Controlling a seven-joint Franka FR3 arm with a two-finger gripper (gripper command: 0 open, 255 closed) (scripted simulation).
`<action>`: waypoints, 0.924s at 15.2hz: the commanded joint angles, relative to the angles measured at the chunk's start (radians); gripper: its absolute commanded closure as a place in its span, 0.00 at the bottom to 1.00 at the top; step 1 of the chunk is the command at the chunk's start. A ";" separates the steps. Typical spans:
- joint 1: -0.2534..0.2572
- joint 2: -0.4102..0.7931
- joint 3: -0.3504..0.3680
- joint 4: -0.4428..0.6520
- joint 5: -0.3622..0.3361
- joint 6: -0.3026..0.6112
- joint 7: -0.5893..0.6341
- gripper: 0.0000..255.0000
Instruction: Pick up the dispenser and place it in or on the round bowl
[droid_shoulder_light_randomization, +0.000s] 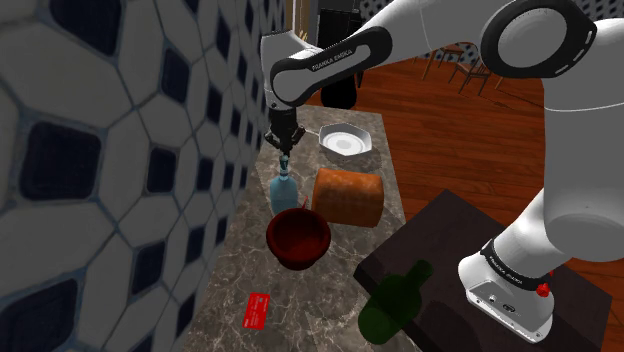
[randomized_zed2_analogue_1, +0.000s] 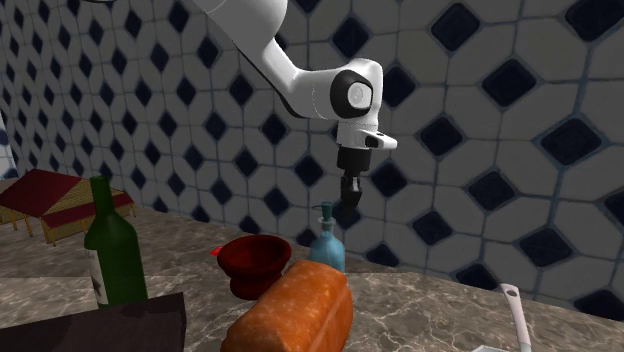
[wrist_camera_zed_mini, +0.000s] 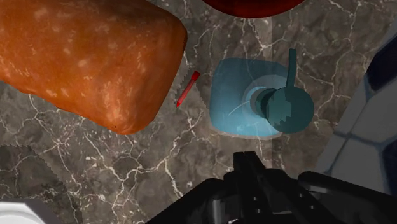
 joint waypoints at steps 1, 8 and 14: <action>0.000 0.000 0.000 0.000 0.000 0.000 0.000 1.00; -0.082 0.064 0.073 0.088 0.208 -0.132 -0.024 0.00; -0.075 0.082 0.072 0.034 0.206 -0.060 -0.023 0.00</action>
